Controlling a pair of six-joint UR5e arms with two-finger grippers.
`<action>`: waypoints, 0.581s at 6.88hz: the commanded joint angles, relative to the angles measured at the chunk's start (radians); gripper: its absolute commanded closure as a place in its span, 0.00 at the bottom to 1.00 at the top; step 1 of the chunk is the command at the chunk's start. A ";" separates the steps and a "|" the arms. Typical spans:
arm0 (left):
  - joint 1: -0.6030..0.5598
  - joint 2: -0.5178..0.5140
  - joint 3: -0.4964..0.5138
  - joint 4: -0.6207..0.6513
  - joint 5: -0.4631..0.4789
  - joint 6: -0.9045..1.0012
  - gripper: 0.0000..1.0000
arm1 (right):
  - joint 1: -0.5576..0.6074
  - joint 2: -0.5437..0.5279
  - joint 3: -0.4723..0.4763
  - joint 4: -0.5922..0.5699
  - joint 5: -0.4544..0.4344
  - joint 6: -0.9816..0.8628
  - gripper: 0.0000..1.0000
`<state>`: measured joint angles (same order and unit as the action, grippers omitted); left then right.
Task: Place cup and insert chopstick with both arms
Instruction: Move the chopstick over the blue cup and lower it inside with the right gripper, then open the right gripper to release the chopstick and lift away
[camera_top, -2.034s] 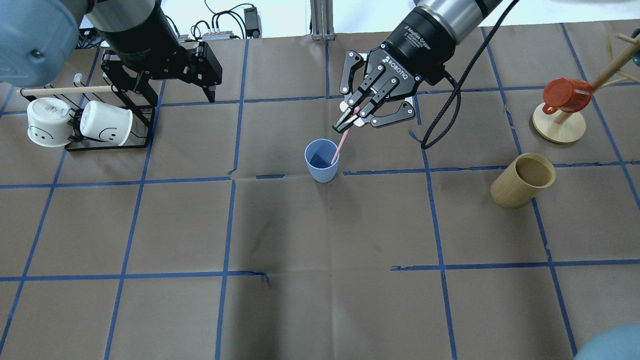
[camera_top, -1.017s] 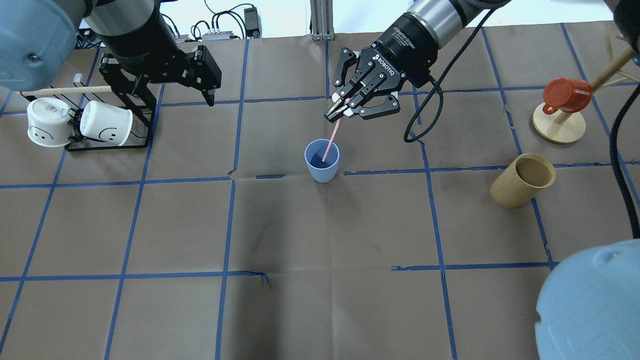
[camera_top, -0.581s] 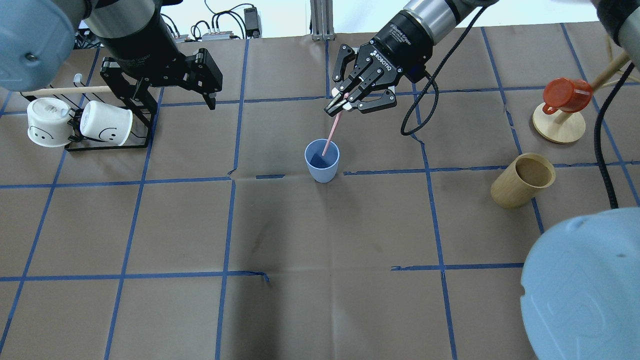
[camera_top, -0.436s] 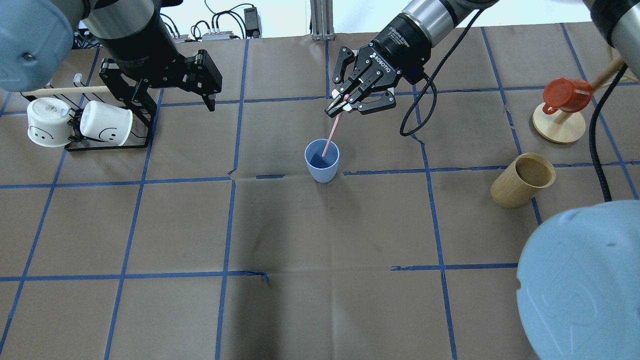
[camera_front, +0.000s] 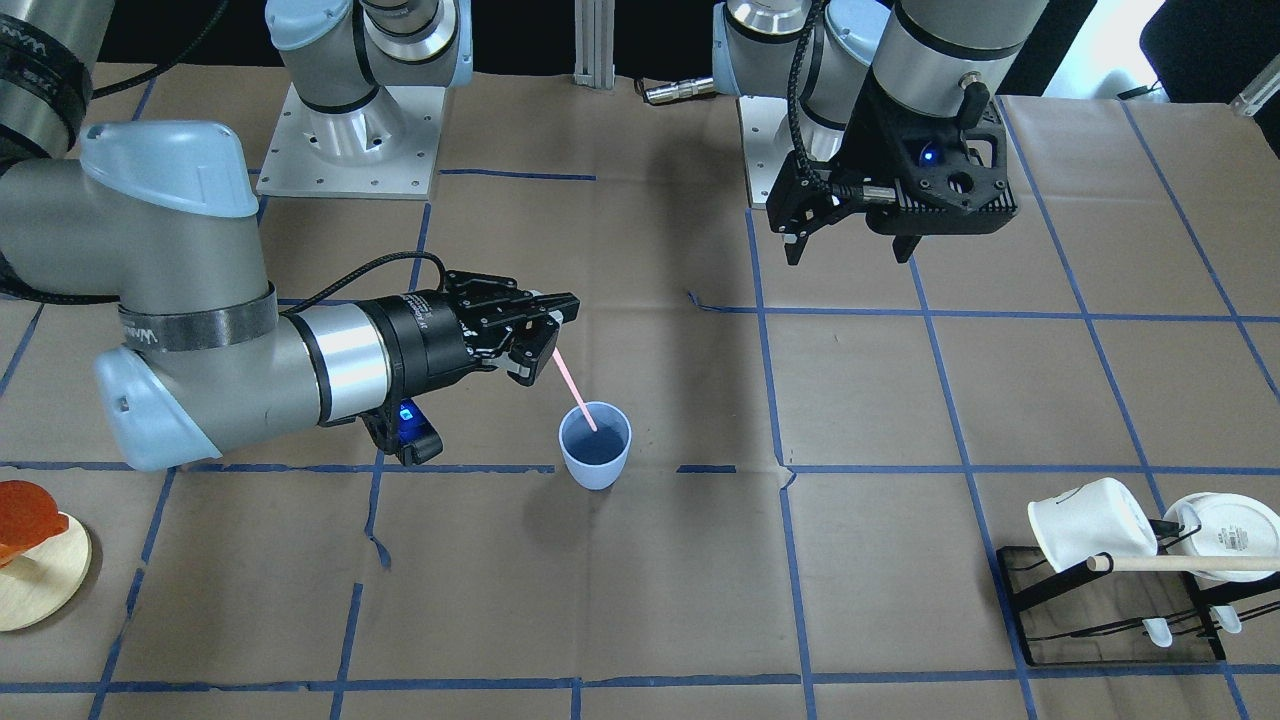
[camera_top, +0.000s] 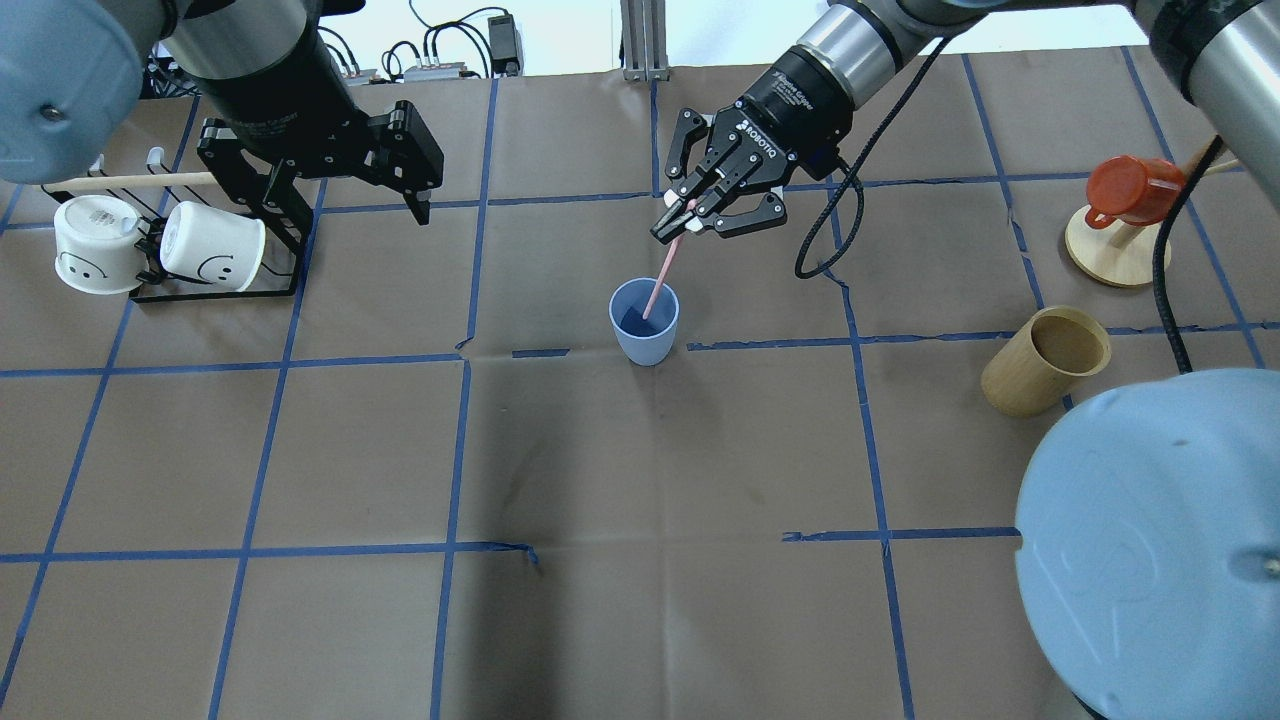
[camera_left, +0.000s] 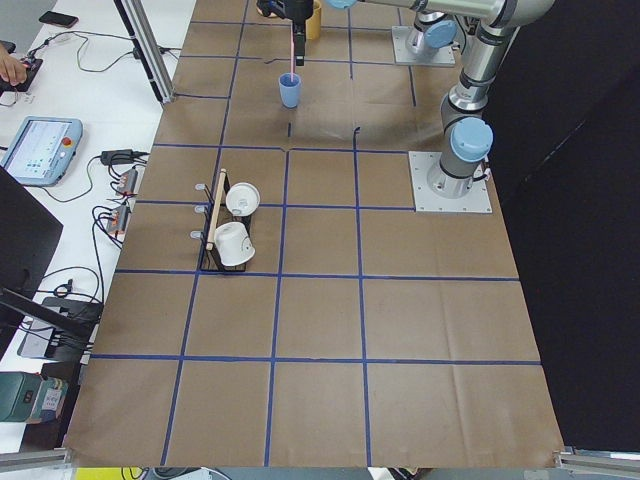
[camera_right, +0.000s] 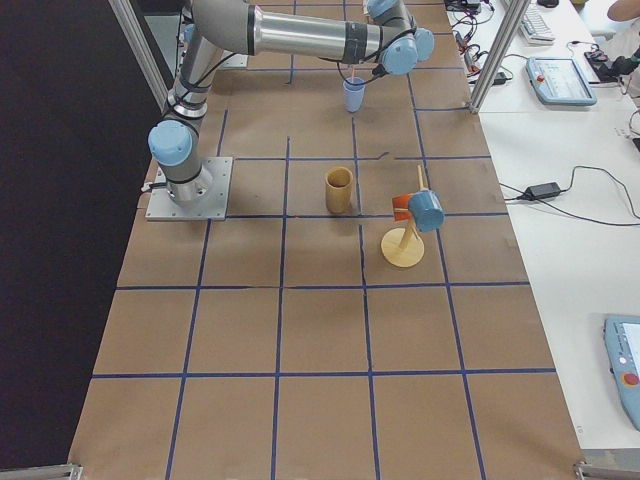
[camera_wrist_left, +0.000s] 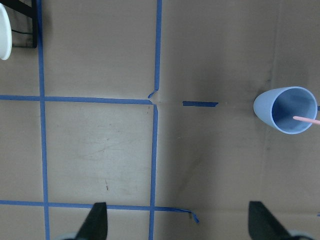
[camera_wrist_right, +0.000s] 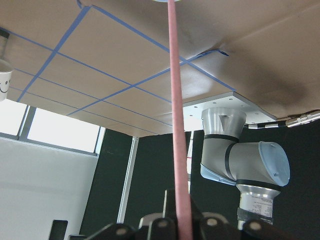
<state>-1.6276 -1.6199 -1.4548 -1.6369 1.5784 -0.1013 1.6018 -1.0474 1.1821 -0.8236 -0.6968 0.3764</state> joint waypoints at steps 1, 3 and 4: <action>0.000 0.000 0.001 0.008 -0.001 0.000 0.00 | 0.001 0.009 0.005 -0.047 -0.003 0.004 0.41; 0.002 0.003 0.002 0.008 0.009 0.002 0.00 | 0.004 0.007 0.002 -0.048 -0.020 0.013 0.02; 0.002 -0.001 0.010 0.008 0.000 0.002 0.00 | 0.004 0.006 -0.002 -0.049 -0.020 0.019 0.02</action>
<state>-1.6269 -1.6191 -1.4506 -1.6293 1.5824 -0.1005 1.6056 -1.0402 1.1838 -0.8708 -0.7144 0.3883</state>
